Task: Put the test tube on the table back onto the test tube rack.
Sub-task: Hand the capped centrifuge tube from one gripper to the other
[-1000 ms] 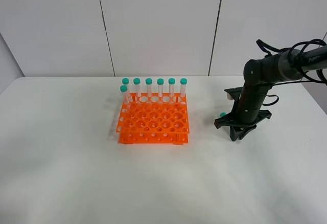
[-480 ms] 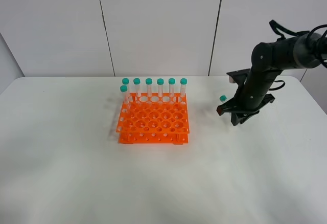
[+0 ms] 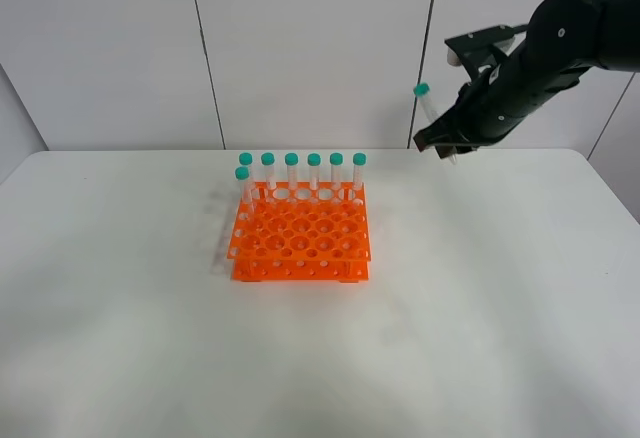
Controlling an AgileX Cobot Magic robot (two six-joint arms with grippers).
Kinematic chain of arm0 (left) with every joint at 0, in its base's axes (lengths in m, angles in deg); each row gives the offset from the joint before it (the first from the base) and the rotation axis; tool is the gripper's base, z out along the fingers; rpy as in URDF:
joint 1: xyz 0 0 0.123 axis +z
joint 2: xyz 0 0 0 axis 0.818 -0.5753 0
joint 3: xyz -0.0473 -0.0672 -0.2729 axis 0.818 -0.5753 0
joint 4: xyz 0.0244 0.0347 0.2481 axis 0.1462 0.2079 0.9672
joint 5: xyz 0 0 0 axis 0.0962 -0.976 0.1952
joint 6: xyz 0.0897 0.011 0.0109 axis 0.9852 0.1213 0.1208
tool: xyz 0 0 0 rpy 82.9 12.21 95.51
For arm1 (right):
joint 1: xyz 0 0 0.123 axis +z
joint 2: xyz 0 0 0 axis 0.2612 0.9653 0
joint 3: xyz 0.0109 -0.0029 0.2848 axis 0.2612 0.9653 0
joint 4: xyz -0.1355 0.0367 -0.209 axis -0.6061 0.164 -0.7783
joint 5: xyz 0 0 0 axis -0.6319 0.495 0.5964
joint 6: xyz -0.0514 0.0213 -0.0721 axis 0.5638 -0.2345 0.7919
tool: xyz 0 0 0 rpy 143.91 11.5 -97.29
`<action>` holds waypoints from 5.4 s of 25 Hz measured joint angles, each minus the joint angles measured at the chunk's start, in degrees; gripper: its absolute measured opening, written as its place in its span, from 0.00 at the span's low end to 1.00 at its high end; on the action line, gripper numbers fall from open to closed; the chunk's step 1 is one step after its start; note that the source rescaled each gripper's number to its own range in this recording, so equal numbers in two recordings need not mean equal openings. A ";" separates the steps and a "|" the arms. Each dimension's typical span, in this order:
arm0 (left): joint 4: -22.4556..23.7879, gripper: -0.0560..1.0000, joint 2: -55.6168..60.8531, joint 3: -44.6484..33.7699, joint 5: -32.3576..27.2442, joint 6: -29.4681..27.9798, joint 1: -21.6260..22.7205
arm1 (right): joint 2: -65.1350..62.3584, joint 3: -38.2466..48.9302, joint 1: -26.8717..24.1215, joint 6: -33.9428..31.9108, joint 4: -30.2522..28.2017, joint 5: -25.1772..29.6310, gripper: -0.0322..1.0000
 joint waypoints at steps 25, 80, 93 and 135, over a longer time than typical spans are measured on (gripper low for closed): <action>0.00 1.00 0.00 0.00 0.00 0.00 0.00 | -20.02 39.52 25.70 1.53 2.80 -60.23 0.04; -0.89 1.00 -32.67 20.43 16.37 7.09 -31.89 | -20.60 47.58 26.38 2.20 5.32 -65.88 0.04; -13.96 1.00 -59.91 25.12 35.64 19.80 -32.94 | -20.60 47.58 26.38 2.20 5.32 -65.77 0.04; -31.06 1.00 -84.32 33.92 50.11 29.61 -33.10 | -20.60 47.64 26.38 2.20 5.61 -64.41 0.04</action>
